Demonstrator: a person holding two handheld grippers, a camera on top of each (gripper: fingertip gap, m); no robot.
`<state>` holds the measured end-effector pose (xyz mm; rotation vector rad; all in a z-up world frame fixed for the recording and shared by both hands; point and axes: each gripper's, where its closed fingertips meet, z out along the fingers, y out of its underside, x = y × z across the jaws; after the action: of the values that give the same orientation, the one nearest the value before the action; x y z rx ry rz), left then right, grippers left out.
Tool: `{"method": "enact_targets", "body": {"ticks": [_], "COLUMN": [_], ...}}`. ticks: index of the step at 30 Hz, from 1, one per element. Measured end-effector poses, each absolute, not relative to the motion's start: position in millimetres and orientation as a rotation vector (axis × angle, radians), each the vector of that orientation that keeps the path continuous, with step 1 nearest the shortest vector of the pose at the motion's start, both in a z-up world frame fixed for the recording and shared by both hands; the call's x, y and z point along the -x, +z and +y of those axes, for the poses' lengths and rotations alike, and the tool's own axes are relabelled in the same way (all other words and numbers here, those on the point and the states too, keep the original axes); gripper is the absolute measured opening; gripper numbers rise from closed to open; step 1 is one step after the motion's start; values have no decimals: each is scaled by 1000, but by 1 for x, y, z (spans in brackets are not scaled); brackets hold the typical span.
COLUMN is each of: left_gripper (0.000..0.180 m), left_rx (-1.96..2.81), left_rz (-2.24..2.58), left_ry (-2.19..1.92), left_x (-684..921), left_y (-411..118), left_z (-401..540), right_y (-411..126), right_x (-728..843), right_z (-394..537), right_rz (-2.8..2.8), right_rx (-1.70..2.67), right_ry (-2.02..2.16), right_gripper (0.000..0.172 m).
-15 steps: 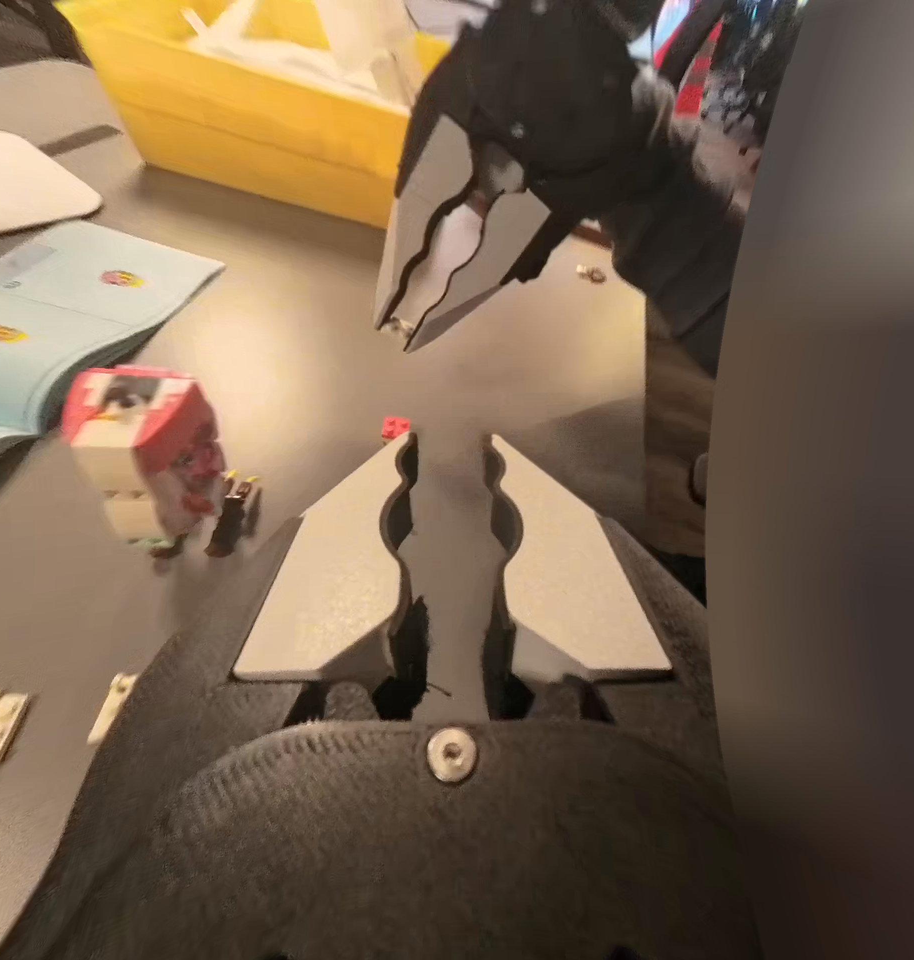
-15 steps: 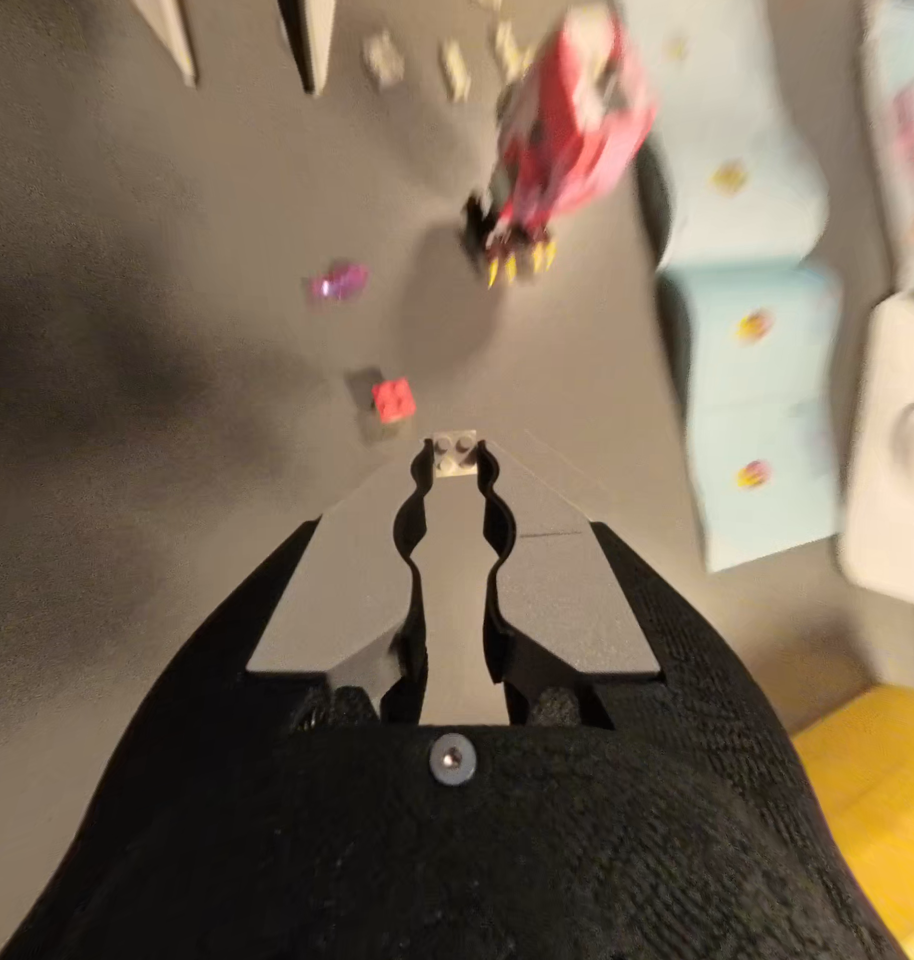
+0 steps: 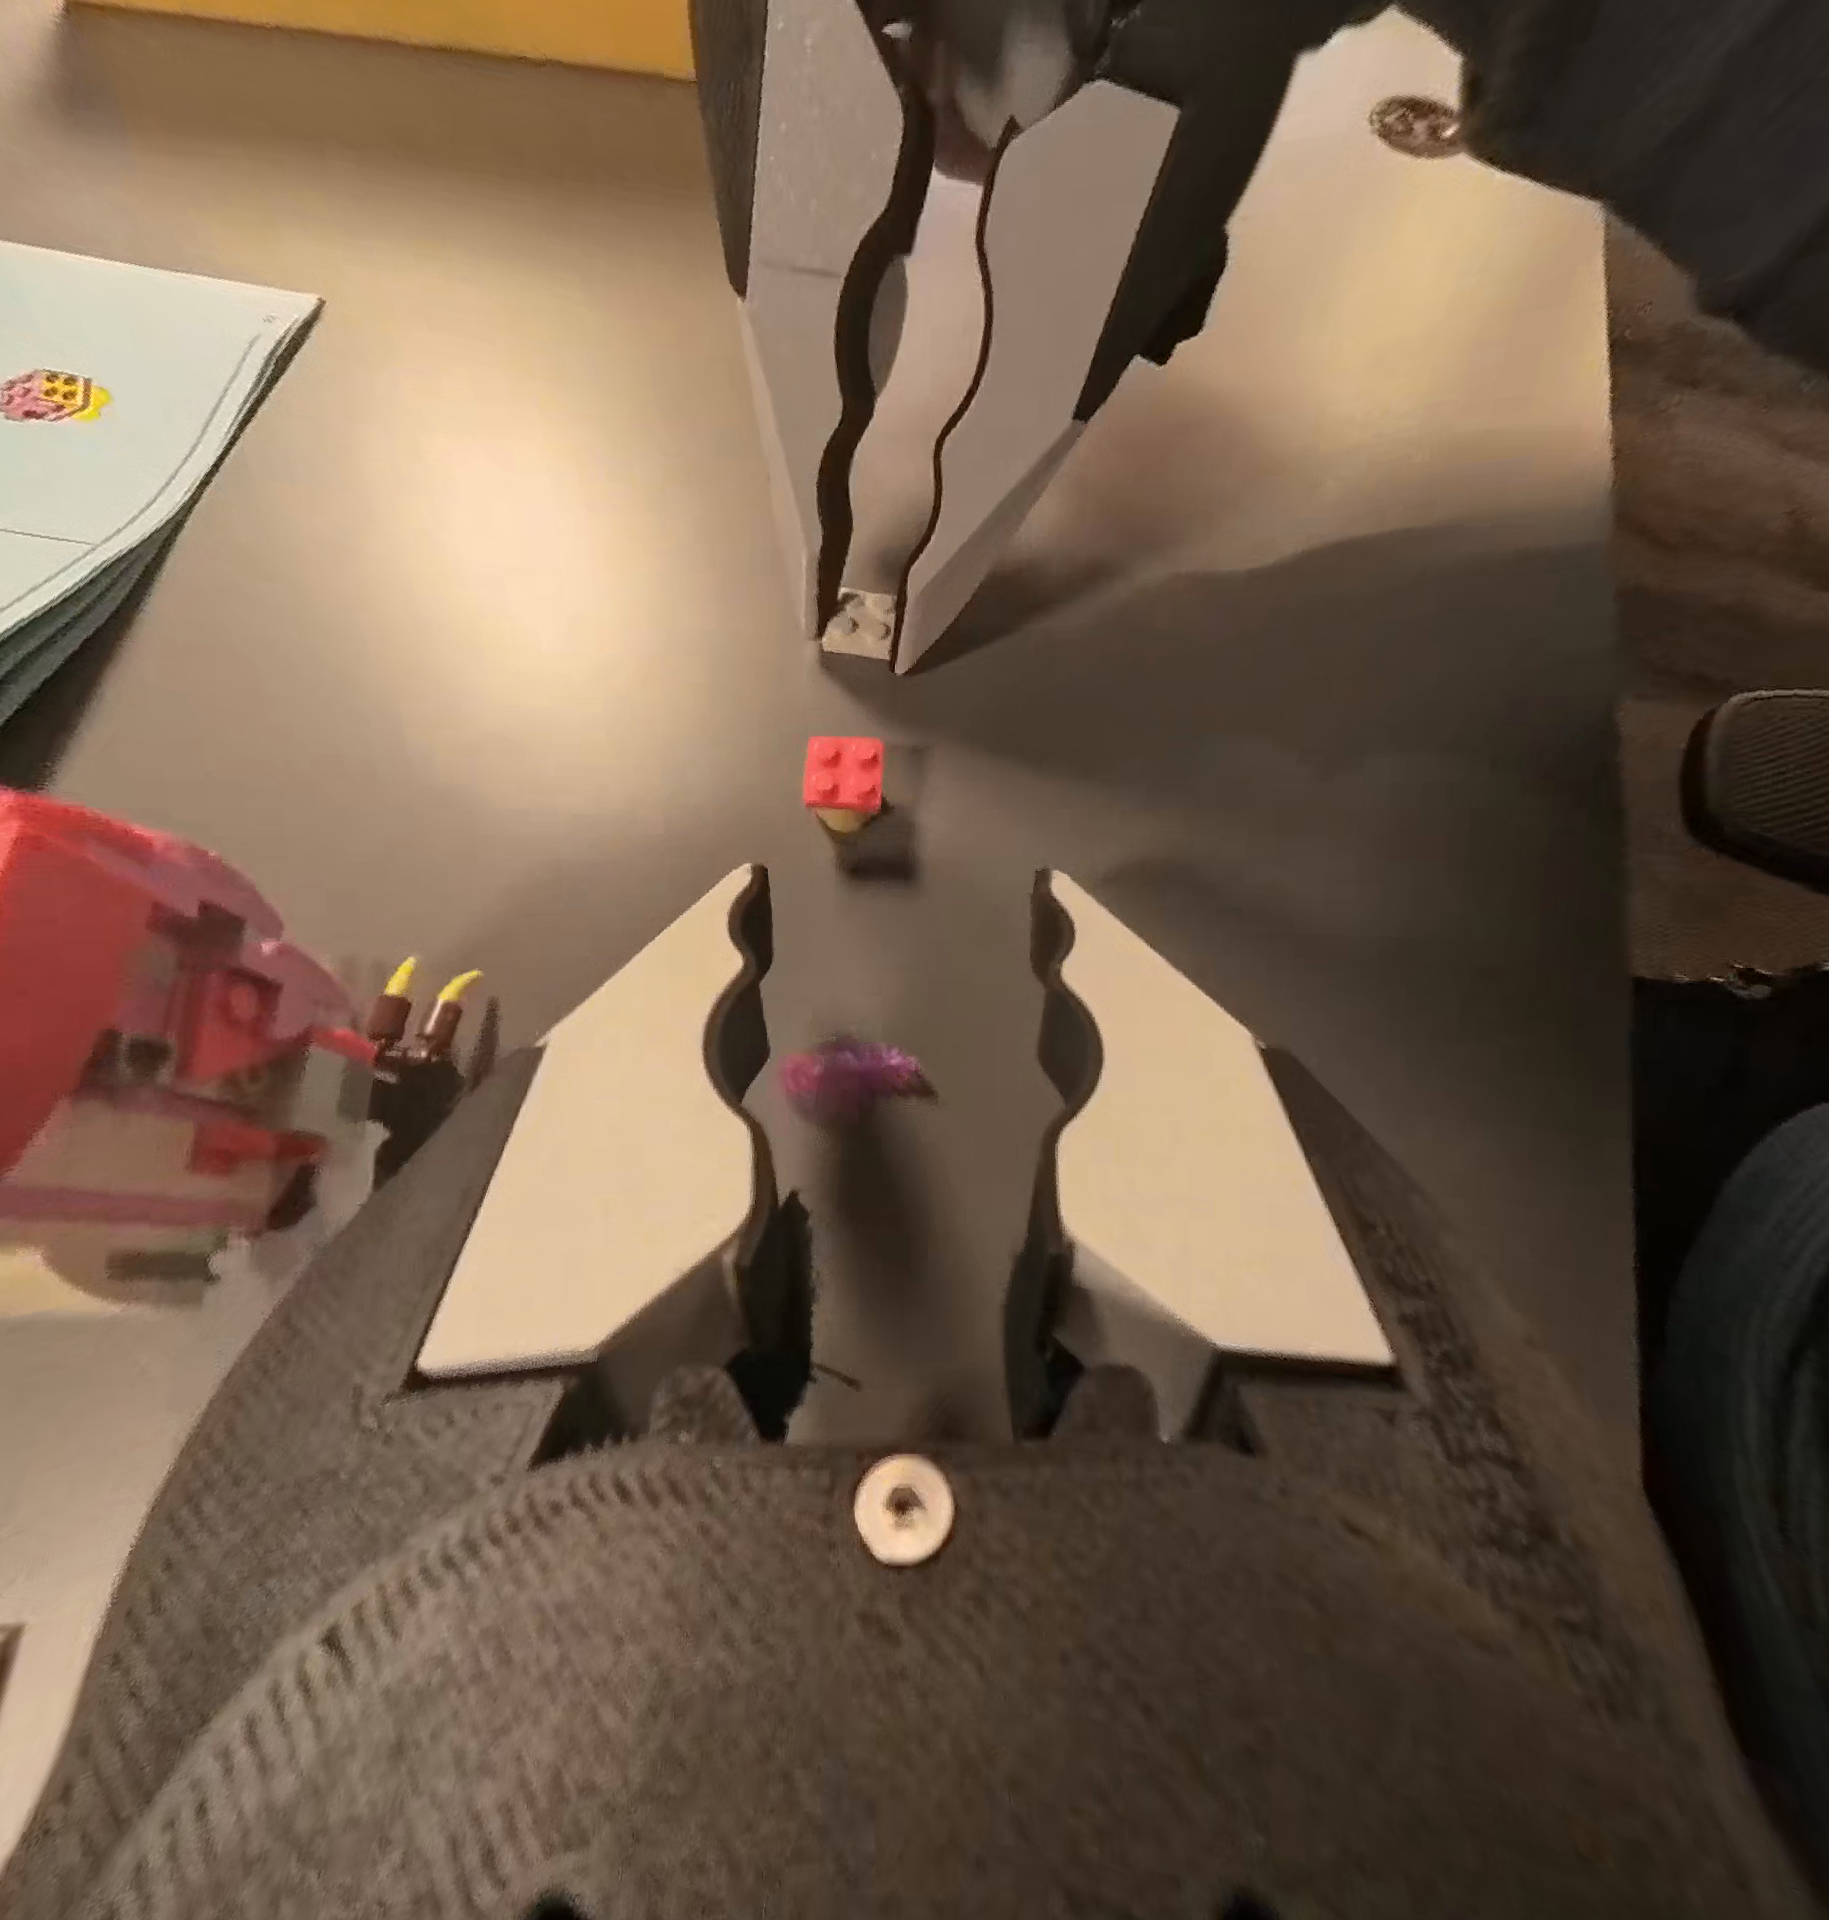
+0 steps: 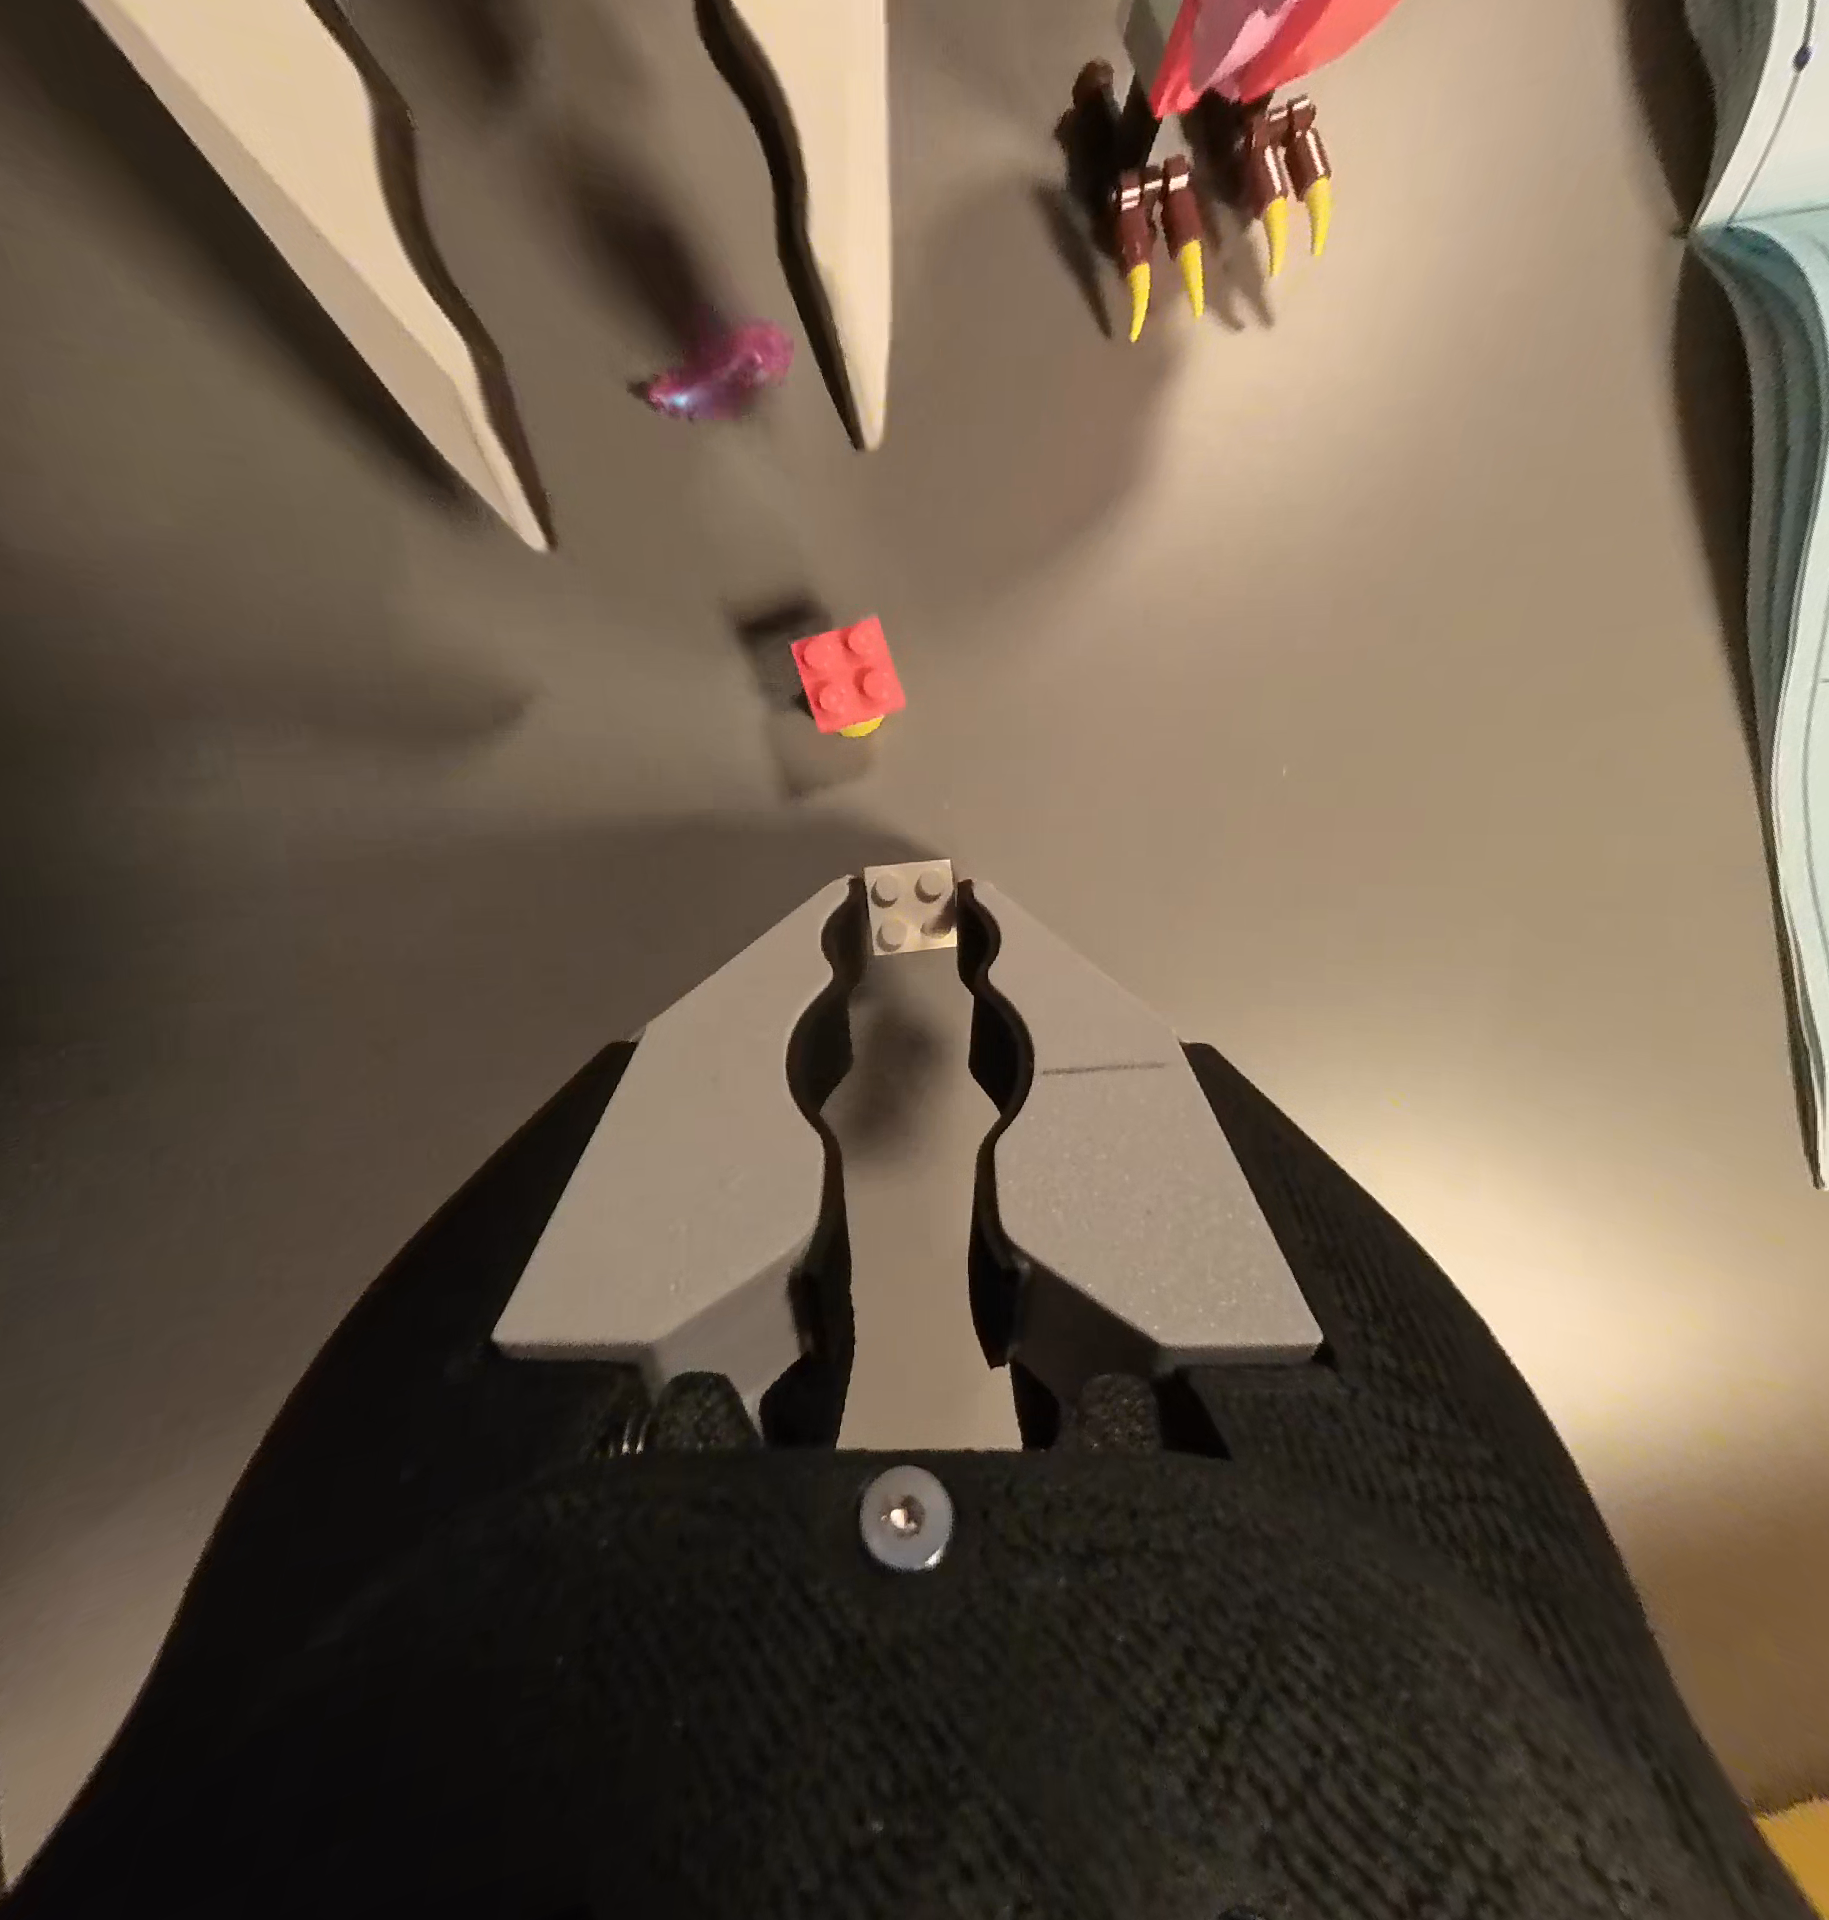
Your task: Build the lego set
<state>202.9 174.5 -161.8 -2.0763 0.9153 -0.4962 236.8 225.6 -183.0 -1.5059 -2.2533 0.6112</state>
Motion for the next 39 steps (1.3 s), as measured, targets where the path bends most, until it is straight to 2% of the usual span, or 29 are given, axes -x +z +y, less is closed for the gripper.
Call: {"method": "enact_targets", "body": {"ticks": [3,8,12,23,26,32,39], "left_gripper": [48,48,52,50,49,47,25], "left_rx": [2047,1967,1927,1869,1862,1785,1693], "left_rz": [873,791,764,732,718,660,690], "left_ry": [-507,-508,-559,-631,-632,-605,-599], "left_x": [-194,-177,-173,-175,-175,-171,-175], "left_y": [-158,-146,-142,-133,-132,-120,-110], "left_z": [166,157,152,150,151,154,148], "right_y": [-184,-184,-172,-173,-177,-128,-86], "right_x": [-236,-236,-225,-208,-207,-182,-170], "right_z": [225,222,217,201,198,170,138], "right_rz": [-2264,-2271,-2210,-2275,-2297,-2105,-2061], "right_rx": [1524,1566,1494,1375,1380,1203,1013], "right_ry": [629,691,777,819,836,1156,1289], "right_gripper": [17,42,48,35,14,14,14]}}
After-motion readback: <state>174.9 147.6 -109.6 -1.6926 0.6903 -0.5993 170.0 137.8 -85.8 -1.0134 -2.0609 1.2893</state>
